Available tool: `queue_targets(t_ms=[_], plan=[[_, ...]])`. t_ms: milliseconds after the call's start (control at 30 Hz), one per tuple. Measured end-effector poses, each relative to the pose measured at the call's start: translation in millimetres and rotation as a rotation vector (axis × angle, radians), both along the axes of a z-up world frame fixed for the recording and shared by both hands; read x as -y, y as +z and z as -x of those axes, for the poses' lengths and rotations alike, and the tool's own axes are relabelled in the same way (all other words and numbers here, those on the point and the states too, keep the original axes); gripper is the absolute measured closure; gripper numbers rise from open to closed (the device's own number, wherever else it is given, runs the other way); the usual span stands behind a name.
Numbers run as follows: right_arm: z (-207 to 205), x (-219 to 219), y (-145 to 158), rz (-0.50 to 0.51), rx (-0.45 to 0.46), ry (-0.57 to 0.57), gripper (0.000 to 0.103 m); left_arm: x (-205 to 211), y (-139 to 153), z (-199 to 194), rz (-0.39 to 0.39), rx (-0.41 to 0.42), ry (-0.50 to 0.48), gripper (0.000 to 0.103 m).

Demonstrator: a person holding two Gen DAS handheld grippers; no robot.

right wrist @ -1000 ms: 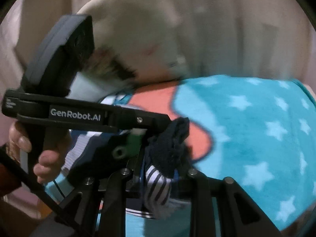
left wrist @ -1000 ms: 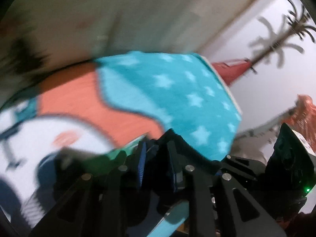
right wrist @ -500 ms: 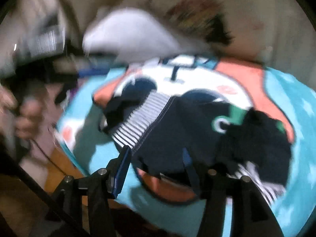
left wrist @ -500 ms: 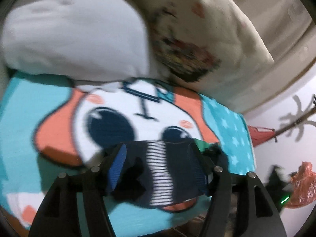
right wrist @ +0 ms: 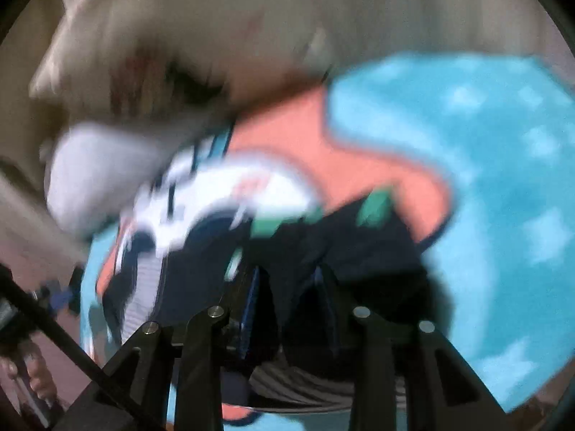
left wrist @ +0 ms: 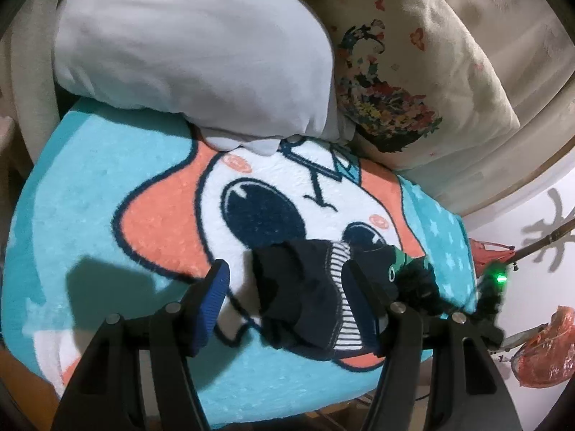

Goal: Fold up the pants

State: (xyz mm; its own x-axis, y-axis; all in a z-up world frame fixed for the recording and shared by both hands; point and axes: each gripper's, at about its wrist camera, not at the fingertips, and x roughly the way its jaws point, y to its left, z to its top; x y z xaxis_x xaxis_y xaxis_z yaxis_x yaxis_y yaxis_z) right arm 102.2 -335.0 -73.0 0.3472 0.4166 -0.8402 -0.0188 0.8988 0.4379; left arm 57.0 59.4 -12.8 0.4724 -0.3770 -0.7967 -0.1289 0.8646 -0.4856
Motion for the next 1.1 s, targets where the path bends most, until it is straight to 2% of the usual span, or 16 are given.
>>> queue_targets(t_ms=[33, 100, 167, 200, 233, 300, 433, 567, 633, 767, 867, 933, 967, 1000, 1100], plan=[[1.0, -16.0, -9.0, 0.042, -0.027, 0.065, 0.059, -2.6, -2.8, 1.4, 0.001, -0.012, 0.010, 0.039], [2.2, -30.3, -0.2, 0.145, 0.011, 0.117, 0.056, -11.1, -7.3, 5.0, 0.010, -0.026, 0.036, 0.039], [4.4, -38.5, 21.8, 0.203, 0.054, 0.127, 0.054, -21.5, -11.0, 9.4, 0.019, -0.028, 0.070, 0.037], [6.0, -43.5, 34.0, 0.205, 0.089, 0.144, 0.049, -25.8, -12.8, 10.9, 0.022, -0.031, 0.083, 0.031], [8.6, -52.7, 49.5, 0.201, 0.125, 0.180, 0.045, -31.7, -16.3, 13.4, 0.025, -0.038, 0.108, 0.026], [7.6, -72.1, 64.2, 0.154, 0.135, 0.247, 0.033, -39.7, -22.6, 16.7, 0.029, -0.058, 0.145, 0.025], [-4.8, -130.7, 68.7, 0.018, 0.069, 0.385, 0.031, -51.5, -31.9, 26.5, 0.044, -0.087, 0.174, 0.026], [-23.7, -198.0, 56.4, -0.011, -0.016, 0.453, 0.031, -63.5, -33.3, 42.4, 0.042, -0.072, 0.193, 0.026], [-31.5, -230.1, 47.6, 0.051, -0.045, 0.475, 0.031, -67.6, -34.4, 49.2, 0.024, -0.069, 0.183, 0.026], [-36.9, -279.2, 16.2, 0.287, -0.107, 0.541, 0.032, -74.0, -40.5, 62.3, -0.014, -0.099, 0.175, 0.026], [-31.3, -300.4, -5.4, 0.414, -0.107, 0.591, 0.030, -84.3, -47.3, 73.8, 0.053, -0.103, 0.196, 0.026], [-27.4, -302.1, -7.3, 0.447, -0.074, 0.599, 0.043, -86.4, -49.6, 77.1, 0.077, -0.099, 0.191, 0.026], [-27.7, -299.6, -5.2, 0.453, -0.064, 0.594, 0.054, -85.7, -50.5, 77.6, 0.080, -0.094, 0.184, 0.026], [-30.2, -292.5, -1.6, 0.417, -0.068, 0.583, 0.061, -83.7, -51.2, 76.9, 0.083, -0.088, 0.177, 0.026], [-37.3, -270.5, 7.6, 0.311, -0.089, 0.532, 0.069, -73.9, -52.8, 73.0, 0.113, -0.074, 0.134, 0.026]])
